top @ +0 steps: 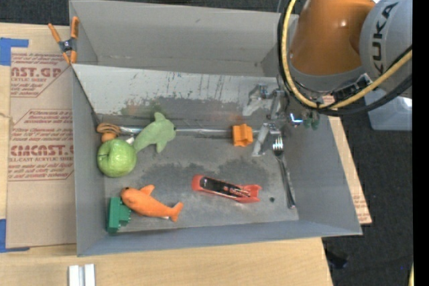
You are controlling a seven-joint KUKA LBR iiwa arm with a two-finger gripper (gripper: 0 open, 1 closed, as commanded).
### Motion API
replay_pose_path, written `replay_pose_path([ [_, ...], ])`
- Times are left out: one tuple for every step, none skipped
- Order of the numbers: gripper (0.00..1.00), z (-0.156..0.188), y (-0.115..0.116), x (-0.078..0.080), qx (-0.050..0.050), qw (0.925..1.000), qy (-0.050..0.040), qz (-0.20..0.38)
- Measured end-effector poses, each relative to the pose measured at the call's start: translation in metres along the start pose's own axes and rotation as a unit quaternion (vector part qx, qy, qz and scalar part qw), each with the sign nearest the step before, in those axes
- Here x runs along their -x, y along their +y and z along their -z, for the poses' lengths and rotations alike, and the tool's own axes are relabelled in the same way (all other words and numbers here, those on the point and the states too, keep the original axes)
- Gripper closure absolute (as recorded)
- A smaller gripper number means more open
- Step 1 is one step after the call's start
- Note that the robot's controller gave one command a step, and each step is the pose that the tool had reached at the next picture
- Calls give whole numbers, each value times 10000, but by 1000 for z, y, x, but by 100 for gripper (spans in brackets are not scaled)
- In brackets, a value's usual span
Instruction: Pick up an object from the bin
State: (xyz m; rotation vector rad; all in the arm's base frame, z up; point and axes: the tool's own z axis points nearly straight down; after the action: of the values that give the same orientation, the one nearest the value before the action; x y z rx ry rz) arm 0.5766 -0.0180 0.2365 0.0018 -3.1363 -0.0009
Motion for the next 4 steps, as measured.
replay_pose_path([
  [0, 5, 0, 1, -2, 10000, -41, 2],
  [0, -79, 0, -3, 7, 9990, -64, -450],
  [0, -154, -9, -33, 1, 9993, -117, -365],
  [100, -163, 64, -33, 25, 9945, -135, -1034],
])
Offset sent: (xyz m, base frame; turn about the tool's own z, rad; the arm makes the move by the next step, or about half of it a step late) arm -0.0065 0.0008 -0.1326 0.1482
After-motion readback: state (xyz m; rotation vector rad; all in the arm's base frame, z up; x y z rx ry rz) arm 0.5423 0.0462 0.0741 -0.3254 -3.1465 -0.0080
